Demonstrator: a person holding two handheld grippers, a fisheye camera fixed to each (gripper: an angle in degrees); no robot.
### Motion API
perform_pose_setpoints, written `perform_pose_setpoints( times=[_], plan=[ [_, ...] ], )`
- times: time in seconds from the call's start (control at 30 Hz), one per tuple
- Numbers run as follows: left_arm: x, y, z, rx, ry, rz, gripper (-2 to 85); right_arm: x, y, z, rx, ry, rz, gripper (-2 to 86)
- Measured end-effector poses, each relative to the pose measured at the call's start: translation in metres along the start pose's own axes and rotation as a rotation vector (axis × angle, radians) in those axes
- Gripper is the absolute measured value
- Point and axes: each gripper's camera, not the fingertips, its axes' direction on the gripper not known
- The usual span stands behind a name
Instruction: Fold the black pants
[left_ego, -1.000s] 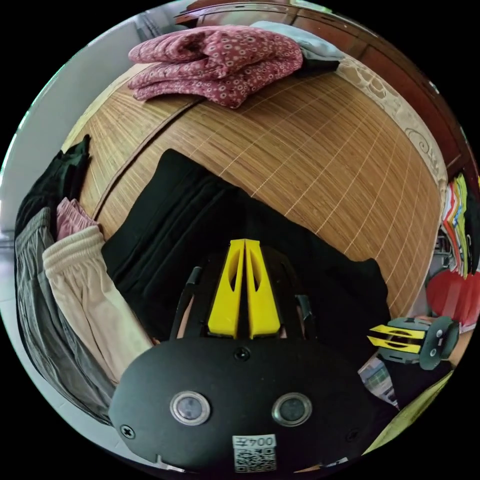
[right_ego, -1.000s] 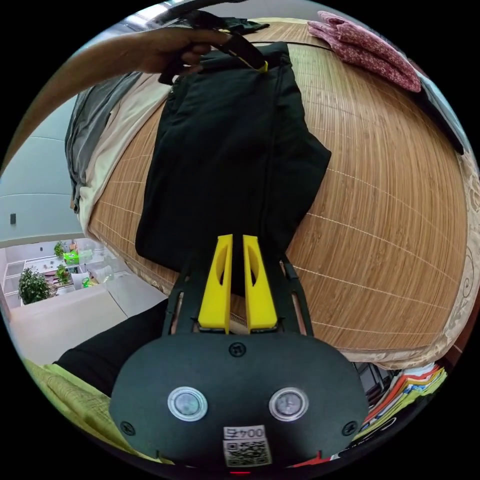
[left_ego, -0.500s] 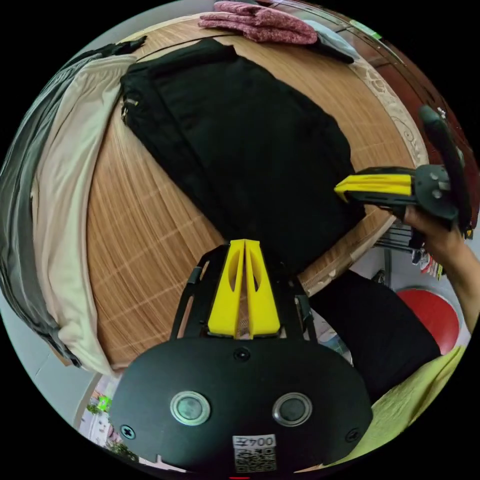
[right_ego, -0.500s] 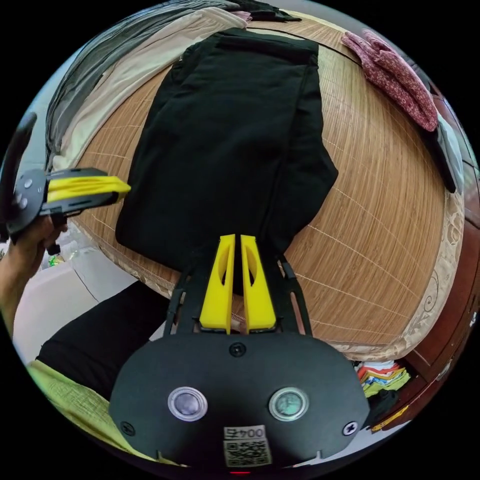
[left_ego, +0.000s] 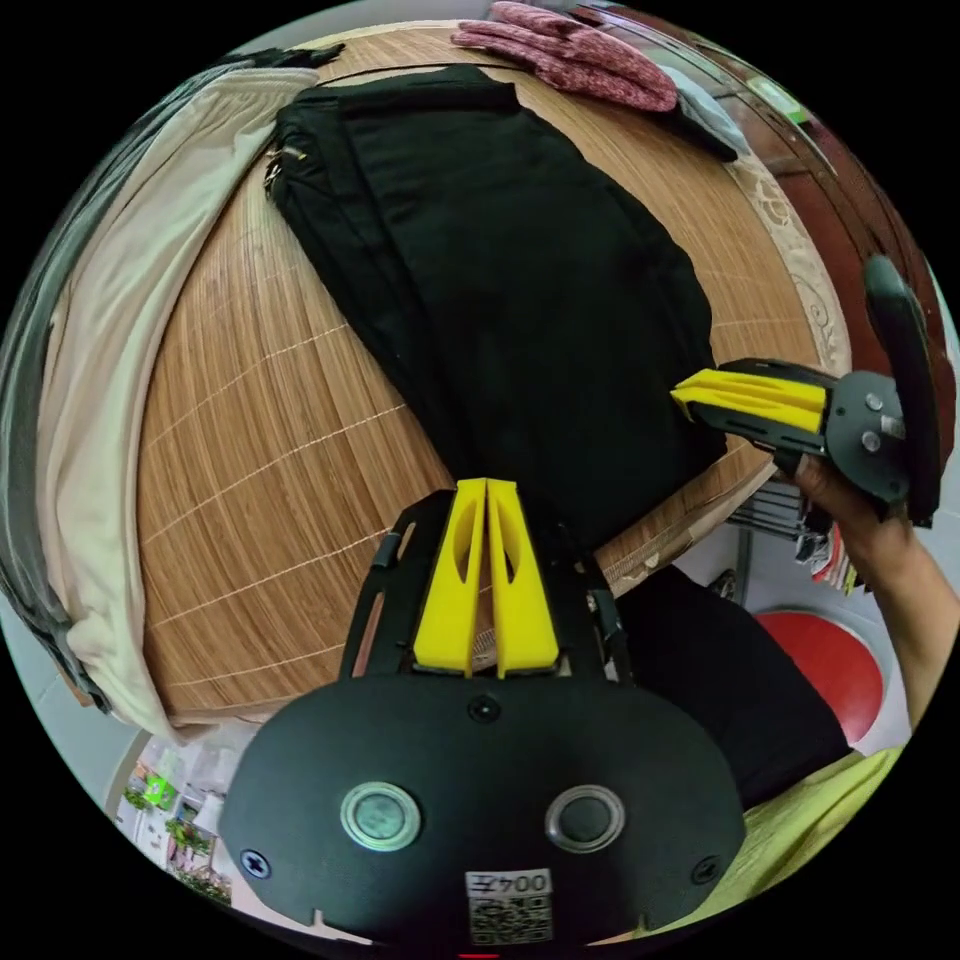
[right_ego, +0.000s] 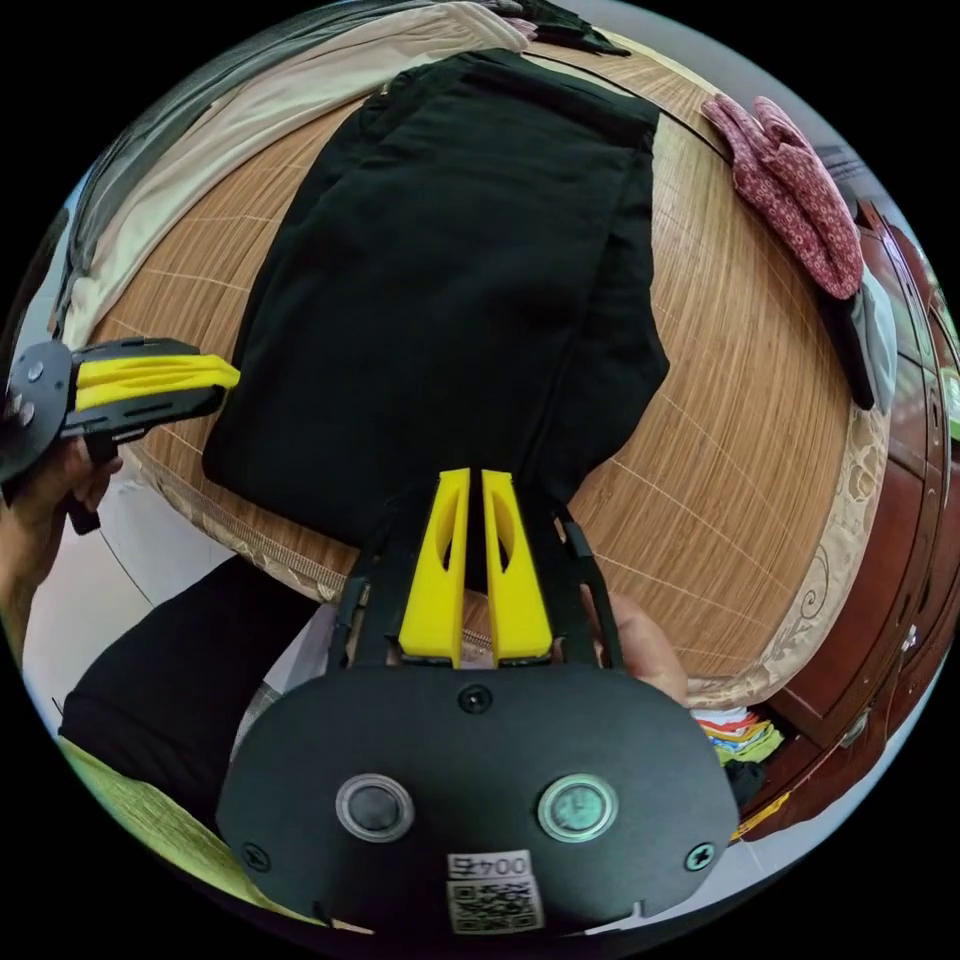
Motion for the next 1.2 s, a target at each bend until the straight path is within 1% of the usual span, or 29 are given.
perform_pose_setpoints(
  times=[0.07,0.13,0.37,0.53,0.6,0.87,1.03,1.2],
  plan=[
    [-0.018,-0.001,-0.001,0.008,0.085,-0.064,0.1,-0.002,-0.001,-0.001,0.005,0.009,0.027,3.5],
    [-0.027,-0.003,-0.002,0.007,0.118,-0.084,0.1,-0.001,-0.003,-0.002,0.007,0.002,0.057,3.6],
    [-0.036,-0.012,-0.005,0.000,0.119,-0.056,0.2,0.006,-0.010,-0.003,-0.015,-0.036,0.110,3.5],
    [-0.034,-0.016,-0.006,-0.001,0.084,-0.042,0.2,0.026,-0.008,-0.001,-0.002,-0.152,0.185,3.4],
    [-0.032,-0.017,-0.006,-0.003,0.067,-0.033,0.2,0.029,-0.008,-0.001,0.003,-0.161,0.146,3.3],
    [-0.018,-0.023,-0.004,-0.011,-0.021,0.042,0.1,0.040,-0.012,0.001,-0.024,-0.188,0.163,3.3],
    [-0.011,-0.025,0.000,-0.019,-0.061,0.030,0.1,0.045,-0.007,0.002,0.018,-0.183,0.182,3.4],
    [-0.005,-0.026,0.005,-0.016,-0.085,0.019,0.1,0.056,-0.007,0.003,0.023,-0.210,0.121,3.4]
  ],
)
